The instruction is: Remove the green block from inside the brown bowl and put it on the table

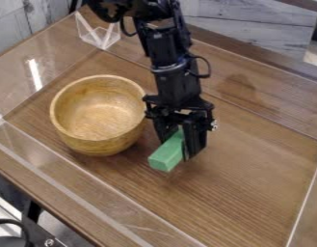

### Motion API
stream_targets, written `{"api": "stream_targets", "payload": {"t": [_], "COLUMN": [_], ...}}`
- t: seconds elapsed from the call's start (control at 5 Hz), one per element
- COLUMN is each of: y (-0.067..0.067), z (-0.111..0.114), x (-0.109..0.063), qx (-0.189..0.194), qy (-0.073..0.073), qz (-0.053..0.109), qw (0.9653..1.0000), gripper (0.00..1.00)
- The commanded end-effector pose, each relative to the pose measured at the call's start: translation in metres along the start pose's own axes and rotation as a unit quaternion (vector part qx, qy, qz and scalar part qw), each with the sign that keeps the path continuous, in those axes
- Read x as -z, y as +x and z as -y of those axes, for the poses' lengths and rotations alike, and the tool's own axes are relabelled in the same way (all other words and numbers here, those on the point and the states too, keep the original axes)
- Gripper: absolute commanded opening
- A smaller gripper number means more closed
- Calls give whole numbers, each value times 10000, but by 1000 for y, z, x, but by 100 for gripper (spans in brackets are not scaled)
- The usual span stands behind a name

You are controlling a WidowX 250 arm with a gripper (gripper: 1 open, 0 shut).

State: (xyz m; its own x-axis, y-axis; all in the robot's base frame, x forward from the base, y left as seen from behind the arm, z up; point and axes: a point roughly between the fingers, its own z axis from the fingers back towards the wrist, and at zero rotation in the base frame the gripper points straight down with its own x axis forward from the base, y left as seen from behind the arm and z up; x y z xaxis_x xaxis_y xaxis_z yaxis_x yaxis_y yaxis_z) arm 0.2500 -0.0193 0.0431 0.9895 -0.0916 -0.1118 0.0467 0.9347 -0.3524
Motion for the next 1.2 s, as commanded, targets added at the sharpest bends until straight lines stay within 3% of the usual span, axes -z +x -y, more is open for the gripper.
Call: {"api": "stream_targets", "payload": {"t": [0.0,1.0], "y": [10,11], "z": [-1,-4], "x": [-14,-16], "qx": [22,-33], "qy": [9,-111], "qz": [273,255], "qw": [9996,9996], "gripper": [0,0]}}
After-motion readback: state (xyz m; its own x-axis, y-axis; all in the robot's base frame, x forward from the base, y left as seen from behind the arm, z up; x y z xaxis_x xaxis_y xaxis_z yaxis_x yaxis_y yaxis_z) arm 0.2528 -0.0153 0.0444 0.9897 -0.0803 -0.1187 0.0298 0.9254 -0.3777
